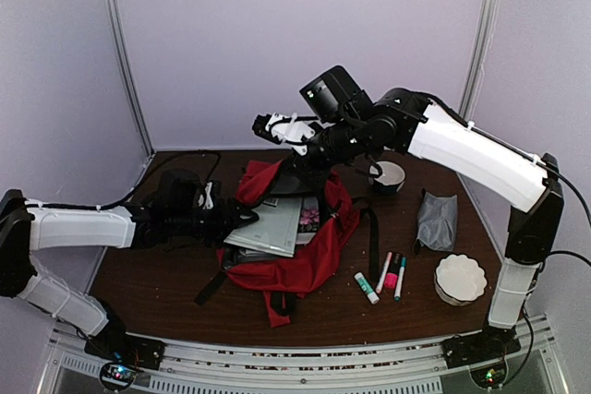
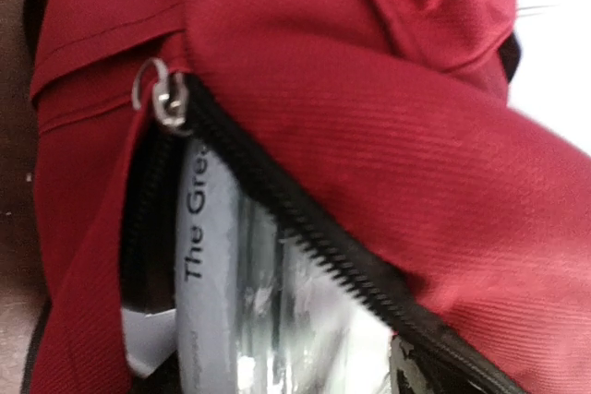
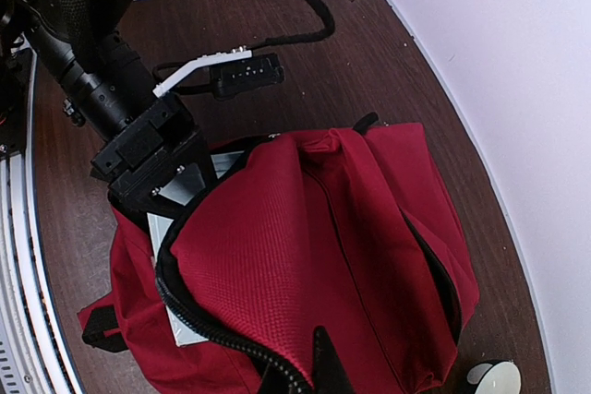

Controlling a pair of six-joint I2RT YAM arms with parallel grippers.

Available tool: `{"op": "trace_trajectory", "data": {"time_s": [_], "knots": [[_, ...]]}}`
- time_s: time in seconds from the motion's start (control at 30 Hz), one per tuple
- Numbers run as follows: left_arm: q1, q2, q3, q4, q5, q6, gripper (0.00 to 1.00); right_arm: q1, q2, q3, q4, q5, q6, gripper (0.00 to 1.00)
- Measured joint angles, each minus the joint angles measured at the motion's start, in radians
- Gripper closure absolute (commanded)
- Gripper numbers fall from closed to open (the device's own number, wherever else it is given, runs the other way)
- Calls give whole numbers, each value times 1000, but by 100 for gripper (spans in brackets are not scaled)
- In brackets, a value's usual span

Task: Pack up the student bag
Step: Place the book in the largest pocket of the bag, then adjust the book in the largest pocket of the bag.

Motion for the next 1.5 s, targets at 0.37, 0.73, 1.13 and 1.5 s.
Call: {"op": "trace_trajectory", "data": {"time_s": [0.37,0.73,1.13,1.5], "knots": [[-24,134,50,7,-3,75,56,0,0,0,-3,0,0,100],[-37,204,169,-23,-33,113,34,0,0,0,-3,0,0,100],[-93,54,154,-229,-174,187,29,0,0,0,-3,0,-11,100],[-188,-156,-24,-286,-279,314,90,0,0,0,-4,1,-14,100]]}}
